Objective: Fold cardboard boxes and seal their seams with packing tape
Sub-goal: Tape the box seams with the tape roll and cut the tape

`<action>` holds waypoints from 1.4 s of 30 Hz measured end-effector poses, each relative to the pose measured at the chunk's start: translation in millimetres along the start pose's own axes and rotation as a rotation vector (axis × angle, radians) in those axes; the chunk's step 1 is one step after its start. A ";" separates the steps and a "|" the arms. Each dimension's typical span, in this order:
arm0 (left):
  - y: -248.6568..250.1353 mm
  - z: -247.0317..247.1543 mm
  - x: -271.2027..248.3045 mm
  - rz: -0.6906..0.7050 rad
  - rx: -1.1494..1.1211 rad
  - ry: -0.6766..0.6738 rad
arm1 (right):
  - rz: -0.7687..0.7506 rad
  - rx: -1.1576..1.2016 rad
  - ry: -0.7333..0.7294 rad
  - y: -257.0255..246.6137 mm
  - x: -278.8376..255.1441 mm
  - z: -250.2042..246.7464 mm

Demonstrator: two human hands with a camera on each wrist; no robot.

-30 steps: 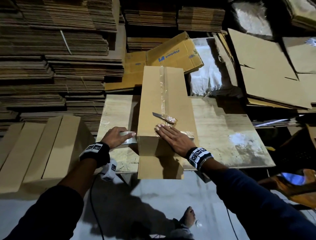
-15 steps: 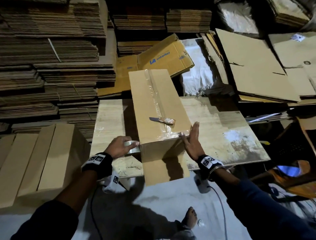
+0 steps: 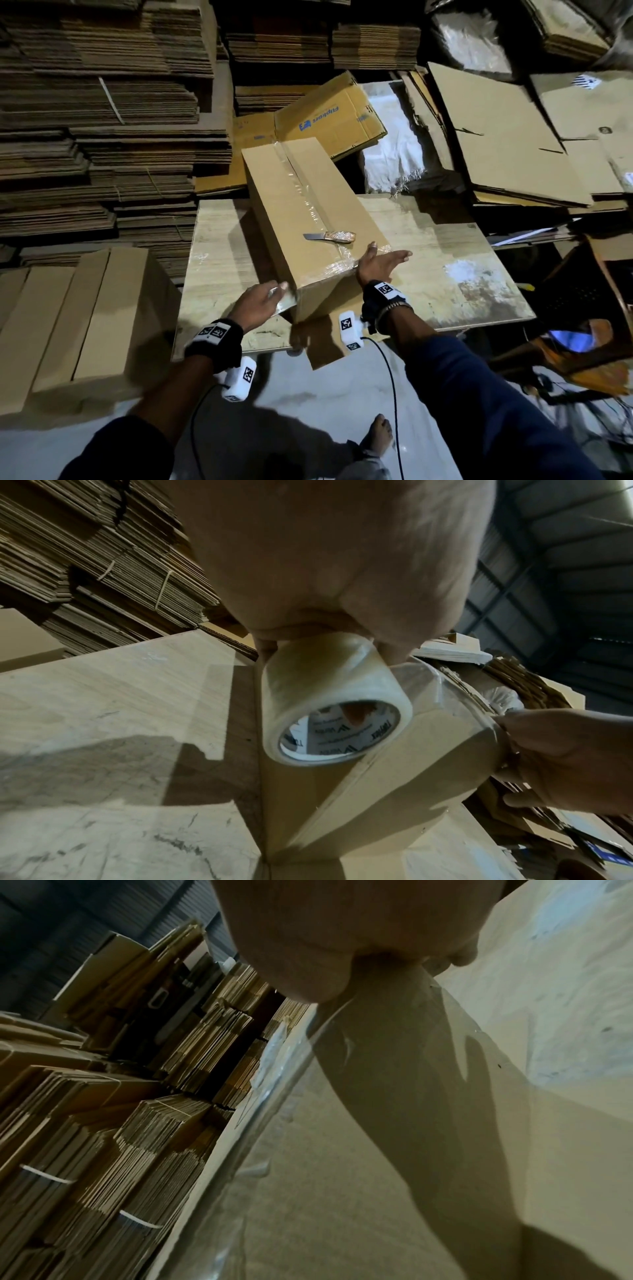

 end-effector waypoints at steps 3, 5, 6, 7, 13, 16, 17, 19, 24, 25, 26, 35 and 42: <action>-12.6 0.6 -2.9 -0.056 -0.165 -0.079 | 0.049 -0.050 -0.032 4.8 7.3 -3.6; -6.9 -0.9 -4.3 0.010 -0.159 -0.102 | 0.115 -0.046 -0.025 10.0 10.5 -5.3; -3.8 -2.4 -5.9 0.033 -0.159 -0.096 | 0.155 -0.037 -0.023 11.6 8.9 -4.8; -0.2 -4.8 -7.2 0.054 -0.149 -0.079 | 0.189 -0.033 -0.024 13.7 8.0 -2.9; -16.1 -13.0 -3.3 -0.054 0.183 -0.008 | 0.232 -0.078 -0.018 20.4 9.5 2.2; -14.5 -14.9 -4.3 -0.051 0.200 0.010 | 0.215 -0.159 -0.051 15.9 11.4 -1.7; -16.8 -14.0 -6.2 -0.056 0.138 -0.009 | 0.211 -0.180 -0.061 15.4 12.8 -3.6; -21.2 -17.8 -10.7 -0.068 -0.011 -0.024 | 0.177 -0.252 -0.021 10.8 13.2 -9.9; -21.9 -31.9 -16.5 -0.053 -0.213 -0.032 | -0.331 -0.531 0.217 -50.6 -19.3 -18.0; -20.4 -32.2 -15.9 -0.038 -0.222 -0.046 | -0.489 -0.595 0.216 -66.3 -30.1 -9.1; -19.1 -32.7 -15.1 -0.026 -0.233 -0.058 | -0.619 -0.660 0.198 -79.2 -41.5 2.5; -7.5 -31.3 -3.0 0.007 -0.207 -0.222 | -0.847 -1.062 -0.239 -104.3 -68.2 61.0; 4.2 -28.7 3.1 0.020 -0.164 -0.367 | -0.895 -1.287 -0.176 -114.6 -92.7 55.7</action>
Point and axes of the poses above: each hand's wrist, its own x-axis towards the middle knuckle, its own z-axis out of the palm, y = z × x, the point moved 9 cm from there along x, towards the middle knuckle, and after that the axes turned 6 degrees about z, right-handed, at the moved point
